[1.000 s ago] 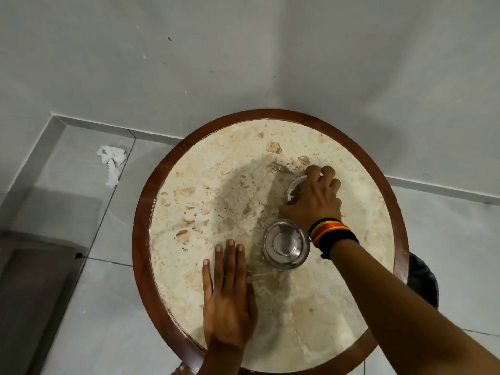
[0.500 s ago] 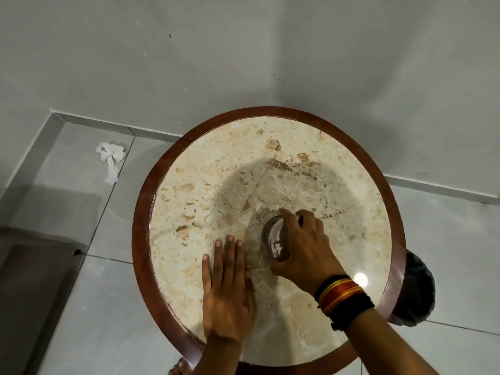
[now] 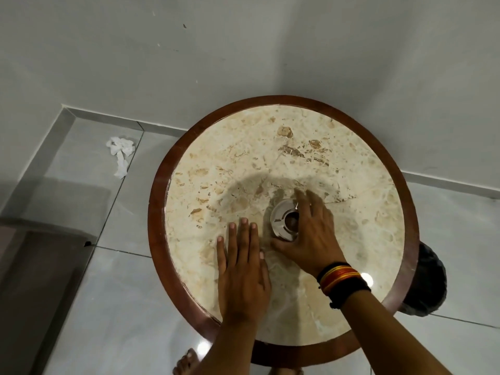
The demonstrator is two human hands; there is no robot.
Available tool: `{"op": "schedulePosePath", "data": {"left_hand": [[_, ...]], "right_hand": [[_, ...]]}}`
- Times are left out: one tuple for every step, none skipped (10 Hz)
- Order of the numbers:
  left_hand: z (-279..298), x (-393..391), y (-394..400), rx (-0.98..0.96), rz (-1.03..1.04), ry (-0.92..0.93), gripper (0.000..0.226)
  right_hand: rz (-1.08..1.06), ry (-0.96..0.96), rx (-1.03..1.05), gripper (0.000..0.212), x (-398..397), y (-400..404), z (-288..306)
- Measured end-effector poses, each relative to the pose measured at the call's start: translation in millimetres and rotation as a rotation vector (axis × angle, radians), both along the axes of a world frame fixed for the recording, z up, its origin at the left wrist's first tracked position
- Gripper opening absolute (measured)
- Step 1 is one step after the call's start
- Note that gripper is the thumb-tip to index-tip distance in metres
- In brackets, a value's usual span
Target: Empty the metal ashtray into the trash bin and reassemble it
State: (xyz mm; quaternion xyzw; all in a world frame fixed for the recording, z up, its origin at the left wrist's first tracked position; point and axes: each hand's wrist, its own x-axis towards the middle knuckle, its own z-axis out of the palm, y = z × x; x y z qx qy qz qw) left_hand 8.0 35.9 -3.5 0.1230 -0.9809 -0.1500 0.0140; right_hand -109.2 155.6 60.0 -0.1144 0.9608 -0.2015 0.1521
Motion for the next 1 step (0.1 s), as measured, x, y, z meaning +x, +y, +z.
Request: {"op": "schedulePosePath", "data": {"left_hand": [[-4.7, 1.2, -0.6, 0.061, 0.016, 0.061, 0.061]], "right_hand": [[-0.123, 0.179, -0.068, 0.104, 3.2, 7.7, 6.5]]}}
